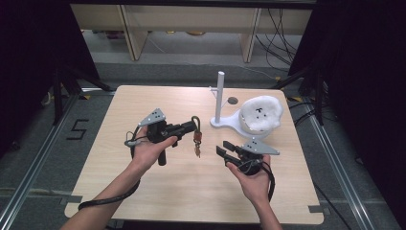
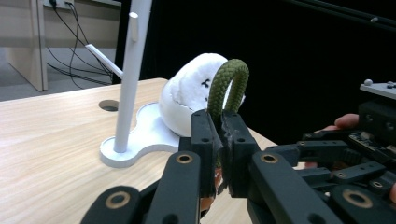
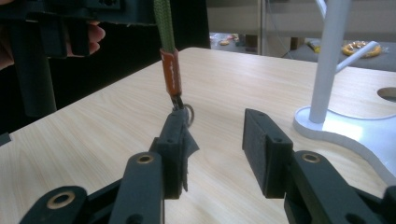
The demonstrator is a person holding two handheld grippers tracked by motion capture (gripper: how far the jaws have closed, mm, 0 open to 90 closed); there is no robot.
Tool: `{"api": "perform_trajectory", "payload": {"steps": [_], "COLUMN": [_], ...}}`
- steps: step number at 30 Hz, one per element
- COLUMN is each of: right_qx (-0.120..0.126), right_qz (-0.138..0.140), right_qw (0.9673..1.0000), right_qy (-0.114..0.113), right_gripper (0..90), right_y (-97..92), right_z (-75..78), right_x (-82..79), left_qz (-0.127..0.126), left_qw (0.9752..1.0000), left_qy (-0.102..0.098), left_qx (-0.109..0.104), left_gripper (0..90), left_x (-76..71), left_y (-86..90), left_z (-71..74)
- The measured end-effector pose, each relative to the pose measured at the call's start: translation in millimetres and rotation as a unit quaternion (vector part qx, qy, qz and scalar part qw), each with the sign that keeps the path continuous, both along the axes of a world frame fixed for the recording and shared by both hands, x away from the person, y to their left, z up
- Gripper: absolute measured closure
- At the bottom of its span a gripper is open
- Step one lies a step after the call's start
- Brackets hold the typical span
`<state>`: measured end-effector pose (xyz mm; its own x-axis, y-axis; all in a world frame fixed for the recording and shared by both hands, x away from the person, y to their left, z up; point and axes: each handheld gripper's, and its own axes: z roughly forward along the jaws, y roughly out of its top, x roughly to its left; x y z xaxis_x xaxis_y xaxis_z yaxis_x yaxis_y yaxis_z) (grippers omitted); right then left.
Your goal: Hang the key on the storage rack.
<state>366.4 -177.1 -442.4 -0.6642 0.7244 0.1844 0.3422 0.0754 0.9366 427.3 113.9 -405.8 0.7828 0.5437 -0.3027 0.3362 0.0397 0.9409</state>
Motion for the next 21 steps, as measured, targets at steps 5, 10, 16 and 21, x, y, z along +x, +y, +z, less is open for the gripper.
{"api": "perform_trajectory", "payload": {"steps": [5,10,16,21], "right_qx": [-0.004,0.005,-0.002,-0.007], "right_qz": [-0.015,-0.026,-0.031,-0.038], "right_qw": [0.9998,0.9995,0.9994,0.9992], "right_qy": [0.009,0.021,0.013,0.012], "right_gripper": [60.8,60.3,58.3,57.2], "right_y": [-7.4,-15.1,-24.7,-29.9], "right_z": [-1.6,-3.8,-9.1,-13.1], "right_x": [-4.7,-9.5,-10.7,-13.0], "left_qz": [0.009,0.021,0.040,0.051], "left_qw": [1.0000,0.9998,0.9989,0.9979], "left_qy": [0.001,-0.005,-0.020,-0.032], "left_qx": [-0.002,0.004,0.016,0.023], "left_gripper": [84.4,84.4,84.4,84.4], "left_x": [3.8,8.0,13.3,17.1], "left_y": [5.4,9.8,14.0,14.6], "left_z": [1.3,1.9,4.6,7.4]}}
